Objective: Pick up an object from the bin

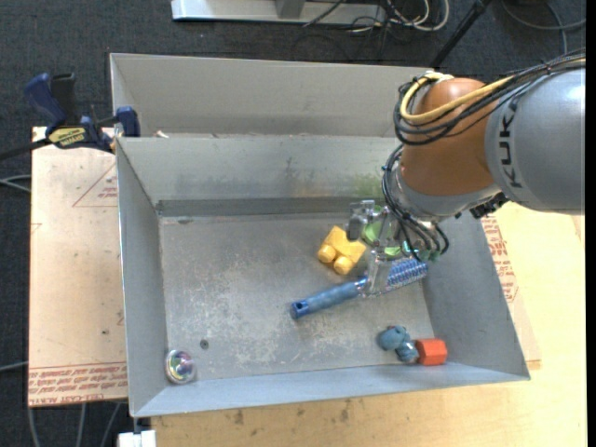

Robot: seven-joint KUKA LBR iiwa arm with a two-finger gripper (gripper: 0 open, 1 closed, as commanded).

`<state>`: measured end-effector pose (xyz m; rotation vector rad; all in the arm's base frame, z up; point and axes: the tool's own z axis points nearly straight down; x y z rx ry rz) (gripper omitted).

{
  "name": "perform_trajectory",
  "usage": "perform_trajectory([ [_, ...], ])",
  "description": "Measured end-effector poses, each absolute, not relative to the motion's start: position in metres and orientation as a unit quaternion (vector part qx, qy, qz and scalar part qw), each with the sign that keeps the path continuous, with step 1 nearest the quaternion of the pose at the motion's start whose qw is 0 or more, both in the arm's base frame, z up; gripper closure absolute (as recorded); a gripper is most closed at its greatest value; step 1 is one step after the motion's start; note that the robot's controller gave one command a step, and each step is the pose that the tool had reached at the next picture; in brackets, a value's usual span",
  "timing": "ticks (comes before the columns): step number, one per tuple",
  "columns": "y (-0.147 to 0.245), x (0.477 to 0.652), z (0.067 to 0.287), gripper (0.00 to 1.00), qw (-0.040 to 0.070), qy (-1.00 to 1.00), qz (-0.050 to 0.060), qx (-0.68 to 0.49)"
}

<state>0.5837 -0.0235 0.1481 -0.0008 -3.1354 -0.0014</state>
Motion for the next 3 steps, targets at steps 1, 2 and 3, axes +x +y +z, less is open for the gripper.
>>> perform_trajectory([
  [1,-0.021,0.546,0.068,0.00,0.001,-0.995,-0.001,0.104],
  [2,-0.021,0.548,0.070,1.00,-0.001,-0.995,0.000,0.104],
  [3,0.005,0.552,0.234,1.00,-0.005,-0.996,0.000,0.086],
])
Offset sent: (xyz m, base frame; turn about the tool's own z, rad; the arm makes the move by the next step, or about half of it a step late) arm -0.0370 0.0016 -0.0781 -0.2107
